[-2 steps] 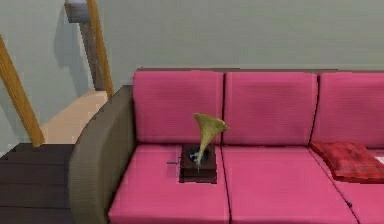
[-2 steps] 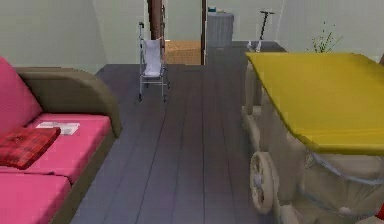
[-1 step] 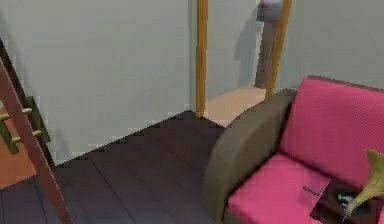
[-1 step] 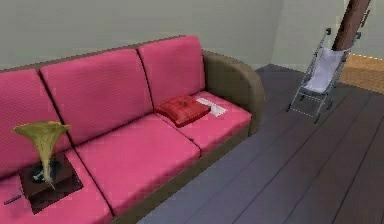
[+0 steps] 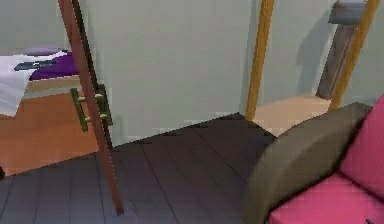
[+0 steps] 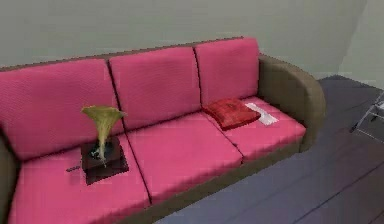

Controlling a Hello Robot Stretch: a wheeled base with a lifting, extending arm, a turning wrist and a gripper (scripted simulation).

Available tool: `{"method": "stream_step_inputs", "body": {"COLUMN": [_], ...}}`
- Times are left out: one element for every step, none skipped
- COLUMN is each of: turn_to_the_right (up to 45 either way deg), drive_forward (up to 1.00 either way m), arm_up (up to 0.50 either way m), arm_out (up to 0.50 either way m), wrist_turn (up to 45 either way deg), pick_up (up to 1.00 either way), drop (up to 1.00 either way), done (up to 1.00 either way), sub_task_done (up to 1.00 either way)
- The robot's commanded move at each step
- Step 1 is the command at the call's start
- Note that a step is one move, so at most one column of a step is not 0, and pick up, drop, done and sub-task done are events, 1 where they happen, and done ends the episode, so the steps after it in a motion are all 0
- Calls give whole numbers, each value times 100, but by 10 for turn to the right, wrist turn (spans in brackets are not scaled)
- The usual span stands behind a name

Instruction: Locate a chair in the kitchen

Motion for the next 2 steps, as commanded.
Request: {"method": "stream_step_inputs", "body": {"turn_to_the_right": [0,120], "drive_forward": [80,0], "arm_up": [0,0], "arm_out": [0,0], "wrist_turn": [0,0], "pick_up": [0,0], "drop": [0,0], "done": [0,0], "sub_task_done": [0,0]}}
